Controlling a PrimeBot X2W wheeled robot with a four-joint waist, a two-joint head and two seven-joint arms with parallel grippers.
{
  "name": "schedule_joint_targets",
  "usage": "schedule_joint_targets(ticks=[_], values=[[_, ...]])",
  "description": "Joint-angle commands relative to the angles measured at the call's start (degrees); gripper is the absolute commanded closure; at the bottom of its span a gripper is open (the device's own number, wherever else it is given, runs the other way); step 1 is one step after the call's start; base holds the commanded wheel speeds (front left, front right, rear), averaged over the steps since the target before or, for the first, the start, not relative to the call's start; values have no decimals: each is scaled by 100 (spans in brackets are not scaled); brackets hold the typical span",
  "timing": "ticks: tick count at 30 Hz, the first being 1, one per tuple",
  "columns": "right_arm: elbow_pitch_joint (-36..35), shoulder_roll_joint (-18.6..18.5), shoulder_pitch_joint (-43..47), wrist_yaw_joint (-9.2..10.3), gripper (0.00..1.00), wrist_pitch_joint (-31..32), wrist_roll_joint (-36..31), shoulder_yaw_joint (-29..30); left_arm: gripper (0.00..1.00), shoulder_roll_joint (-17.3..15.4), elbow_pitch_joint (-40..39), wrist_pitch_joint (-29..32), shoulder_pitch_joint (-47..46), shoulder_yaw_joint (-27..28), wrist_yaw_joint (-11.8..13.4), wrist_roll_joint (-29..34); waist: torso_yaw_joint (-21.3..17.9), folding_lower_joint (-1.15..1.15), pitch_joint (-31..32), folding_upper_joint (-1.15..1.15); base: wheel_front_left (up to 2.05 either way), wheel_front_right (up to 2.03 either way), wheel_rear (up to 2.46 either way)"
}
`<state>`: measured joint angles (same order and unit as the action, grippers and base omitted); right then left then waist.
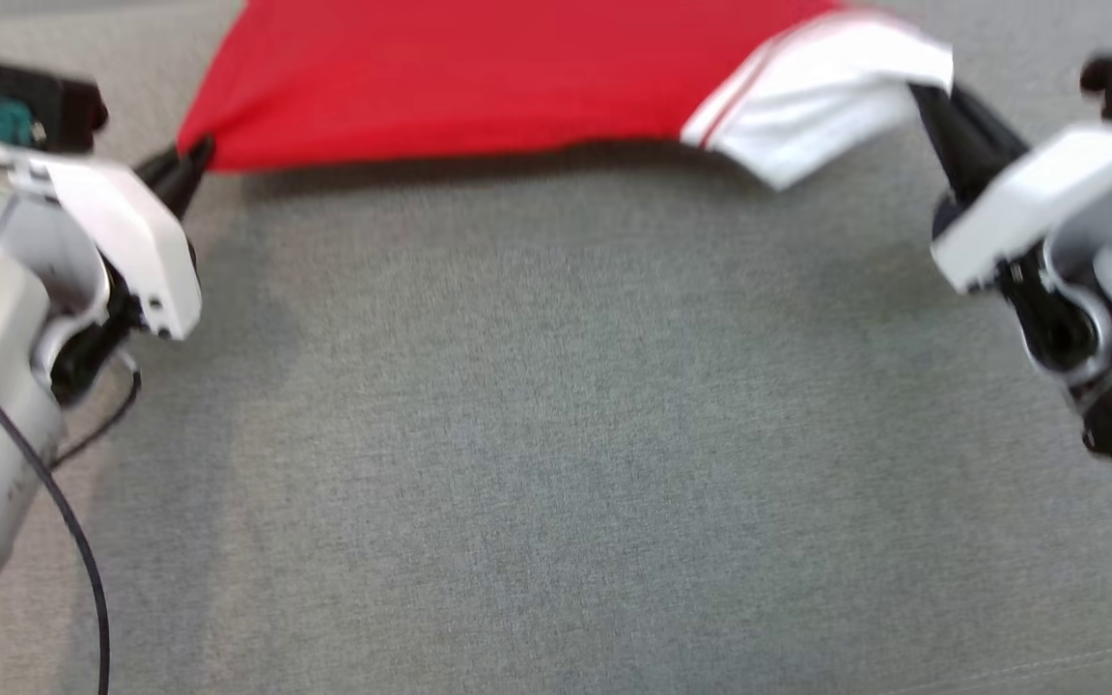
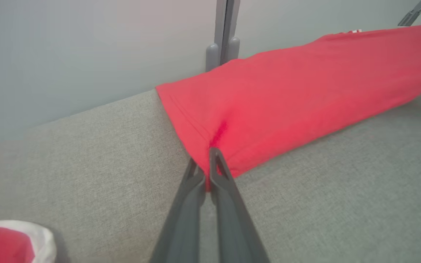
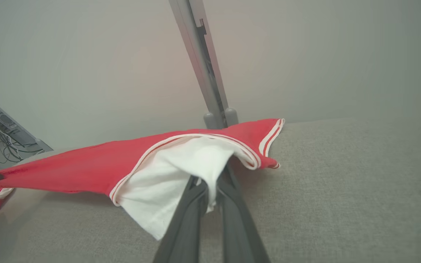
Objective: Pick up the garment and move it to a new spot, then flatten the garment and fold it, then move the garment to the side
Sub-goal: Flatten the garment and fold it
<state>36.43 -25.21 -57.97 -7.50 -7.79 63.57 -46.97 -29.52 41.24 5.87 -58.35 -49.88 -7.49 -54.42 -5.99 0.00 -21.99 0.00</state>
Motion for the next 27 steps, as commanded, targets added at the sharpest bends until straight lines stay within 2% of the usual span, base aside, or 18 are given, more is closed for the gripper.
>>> schedule_joint_targets(ticks=[1, 4, 10, 15, 20, 27], values=[[-102, -181, 233, 1, 100, -87, 101, -21, 100, -57, -46, -116, 177, -32, 4, 23, 20, 0, 386, 0, 0, 0, 0], [-381, -424, 716, 1, 100, -204, 374, -9, 100, -46, -137, -286, 527, -49, 38, -46, 78, 0, 629, 0, 0, 0, 0], [-909, -861, 1658, 1, 100, -238, 656, -109, 100, -167, -590, -385, 1379, -32, 326, -281, 172, 0, 1060, 0, 0, 0, 0], [-1312, -1097, 2378, 1, 100, -253, 756, -101, 100, -350, -1333, -436, 2202, 15, 751, -515, 259, 0, 1271, 0, 0, 0, 0], [-1632, -1222, 2973, 1, 100, -270, 728, 12, 100, -566, -2154, -500, 2936, 40, 1284, -675, 341, 0, 1347, 0, 0, 0, 0], [-1889, -1188, 3713, 1, 100, -211, 578, 365, 100, -793, -3163, -667, 3780, 153, 2035, -854, 412, 0, 1454, 0, 0, 0, 0]])
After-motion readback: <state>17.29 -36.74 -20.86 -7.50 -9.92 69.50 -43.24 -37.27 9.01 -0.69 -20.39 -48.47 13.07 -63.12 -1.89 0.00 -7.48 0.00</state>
